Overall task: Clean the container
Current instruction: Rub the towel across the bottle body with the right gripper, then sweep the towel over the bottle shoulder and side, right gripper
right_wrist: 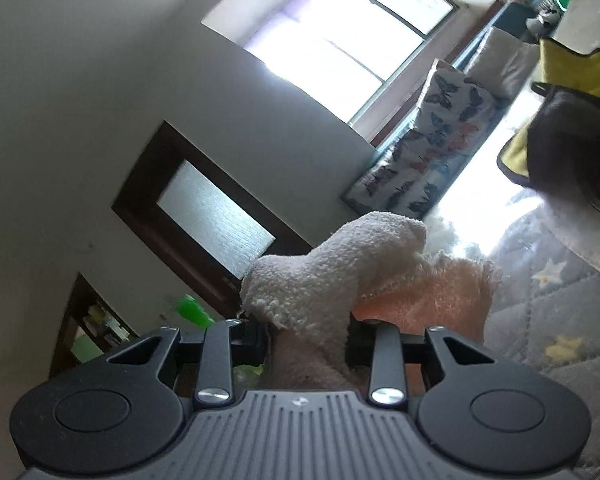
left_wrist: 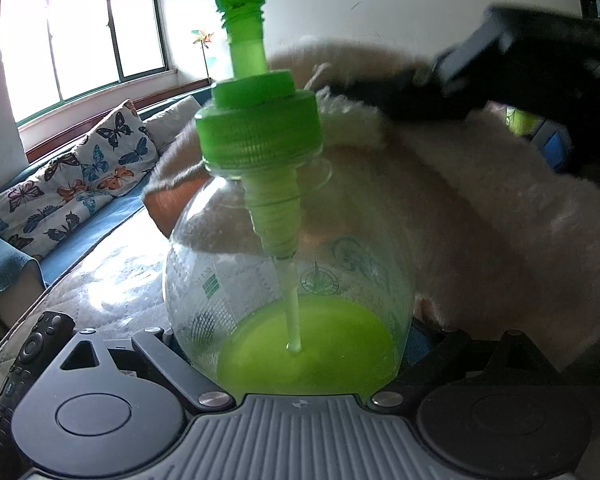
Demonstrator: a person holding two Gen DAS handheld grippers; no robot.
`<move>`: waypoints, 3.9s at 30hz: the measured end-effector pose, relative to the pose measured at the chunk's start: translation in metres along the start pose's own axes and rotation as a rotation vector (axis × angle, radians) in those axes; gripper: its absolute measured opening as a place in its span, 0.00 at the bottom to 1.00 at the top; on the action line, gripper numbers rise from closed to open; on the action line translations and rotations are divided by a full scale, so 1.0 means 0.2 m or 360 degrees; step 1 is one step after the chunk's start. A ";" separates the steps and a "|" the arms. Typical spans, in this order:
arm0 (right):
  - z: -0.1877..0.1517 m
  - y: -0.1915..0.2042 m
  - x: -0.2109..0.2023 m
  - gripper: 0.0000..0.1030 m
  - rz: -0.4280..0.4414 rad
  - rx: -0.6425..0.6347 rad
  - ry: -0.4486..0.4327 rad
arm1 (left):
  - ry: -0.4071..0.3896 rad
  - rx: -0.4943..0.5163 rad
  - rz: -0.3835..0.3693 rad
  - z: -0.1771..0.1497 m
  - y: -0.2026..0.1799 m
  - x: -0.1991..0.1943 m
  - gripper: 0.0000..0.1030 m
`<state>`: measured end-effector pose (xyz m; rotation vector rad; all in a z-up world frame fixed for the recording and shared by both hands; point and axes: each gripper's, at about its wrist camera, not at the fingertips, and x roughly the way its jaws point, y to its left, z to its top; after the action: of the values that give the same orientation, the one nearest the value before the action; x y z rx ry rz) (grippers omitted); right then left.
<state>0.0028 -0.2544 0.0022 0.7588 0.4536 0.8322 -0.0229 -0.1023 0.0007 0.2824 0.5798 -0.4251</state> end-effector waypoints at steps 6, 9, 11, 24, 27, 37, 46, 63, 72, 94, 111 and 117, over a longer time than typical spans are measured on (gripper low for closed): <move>0.01 -0.06 0.04 0.34 -0.0107 0.0116 0.0051 | -0.0001 0.0008 0.0018 0.01 0.00 0.02 0.95; 0.02 -0.08 0.06 0.34 -0.0157 0.0125 0.0064 | 0.0001 0.0011 0.0043 0.01 0.00 0.02 0.98; 0.02 -0.09 0.07 0.34 -0.0213 0.0113 0.0081 | 0.0003 0.0010 0.0053 0.01 -0.01 0.01 0.99; 0.01 -0.03 0.04 0.54 -0.0308 0.0015 0.0025 | 0.0008 0.0002 0.0070 0.02 0.03 0.02 1.00; 0.01 -0.03 0.04 0.51 -0.0302 0.0011 0.0028 | 0.0009 0.0000 0.0070 0.02 0.03 0.02 1.00; 0.04 0.03 -0.04 0.27 0.0097 -0.0010 -0.0125 | 0.0006 0.0002 0.0072 0.01 0.05 0.02 1.00; 0.03 0.01 0.04 0.27 -0.0013 -0.0015 -0.0009 | -0.0001 0.0011 0.0090 0.01 0.05 0.01 1.00; 0.03 -0.07 0.05 0.38 -0.0337 0.0071 0.0053 | 0.0006 -0.0243 0.0409 0.04 -0.03 -0.08 1.00; 0.05 -0.05 0.02 0.35 -0.0486 -0.0017 -0.0089 | -0.0022 -0.0528 0.0565 0.10 -0.06 -0.12 0.88; 0.06 -0.03 -0.11 0.27 0.0177 0.0043 -0.0264 | -0.0208 -0.0117 -0.0025 0.03 0.12 -0.09 0.85; 0.04 -0.17 0.05 0.27 -0.0138 0.0211 0.0007 | -0.0202 -0.0078 0.0015 0.02 0.08 -0.07 0.86; 0.03 -0.21 0.07 0.27 -0.0267 0.0245 0.0077 | -0.0173 -0.0051 0.0040 0.02 0.04 -0.06 0.87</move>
<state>0.0360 -0.2636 -0.0276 0.8315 0.6218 0.6649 -0.0267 -0.0934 0.0127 0.2343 0.4755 -0.4042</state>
